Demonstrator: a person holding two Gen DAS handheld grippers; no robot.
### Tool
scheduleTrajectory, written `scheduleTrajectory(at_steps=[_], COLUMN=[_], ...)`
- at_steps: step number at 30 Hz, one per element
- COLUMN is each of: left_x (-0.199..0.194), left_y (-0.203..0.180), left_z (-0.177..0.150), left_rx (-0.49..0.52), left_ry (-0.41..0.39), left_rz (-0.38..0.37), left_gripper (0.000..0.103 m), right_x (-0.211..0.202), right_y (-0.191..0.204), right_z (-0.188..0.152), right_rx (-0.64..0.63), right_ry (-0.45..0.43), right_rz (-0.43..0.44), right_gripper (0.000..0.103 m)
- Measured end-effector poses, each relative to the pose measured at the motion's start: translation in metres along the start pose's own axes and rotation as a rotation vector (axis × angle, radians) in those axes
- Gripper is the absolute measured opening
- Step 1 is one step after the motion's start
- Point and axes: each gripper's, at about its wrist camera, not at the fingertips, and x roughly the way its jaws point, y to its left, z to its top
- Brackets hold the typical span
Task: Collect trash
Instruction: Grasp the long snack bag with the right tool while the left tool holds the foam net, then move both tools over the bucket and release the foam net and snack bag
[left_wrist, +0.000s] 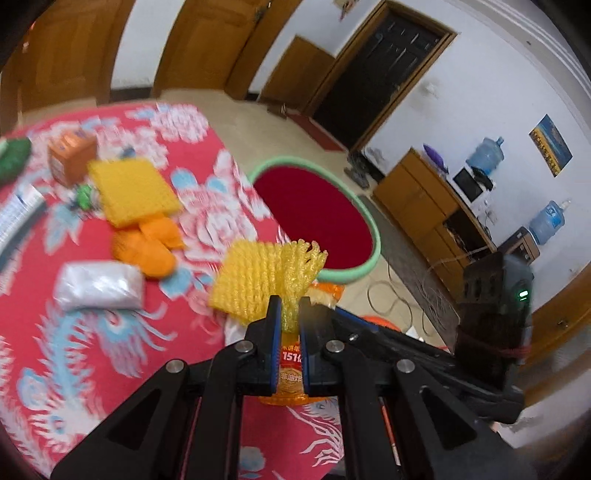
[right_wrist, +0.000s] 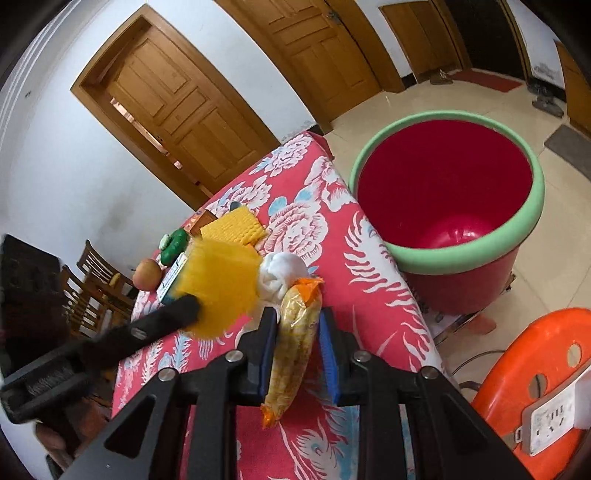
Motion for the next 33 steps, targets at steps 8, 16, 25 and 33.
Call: scheduleTrajectory(at_steps=[8, 16, 25, 33], left_x=[0.026, 0.001, -0.017, 0.025], left_y=[0.006, -0.014, -0.043, -0.07], left_z=[-0.007, 0.003, 0.046, 0.084], left_rx=[-0.024, 0.031, 0.113, 0.199], left_ry=[0.068, 0.029, -0.063, -0.052], left_rz=[0.046, 0.037, 0.025, 0.028], left_gripper=[0.007, 0.007, 0.007, 0.007], right_x=[-0.01, -0.054, -0.087, -0.08], right_y=[-0.016, -0.012, -0.02, -0.044], right_z=[-0.003, 0.008, 0.038, 0.056], right_rx=[0.061, 0.046, 0.069, 0.13], right_ry=[0.013, -0.122, -0.311, -0.421], right_rz=[0.046, 0.056, -0.026, -0.247], right_gripper=[0.025, 0.025, 0.025, 0.025])
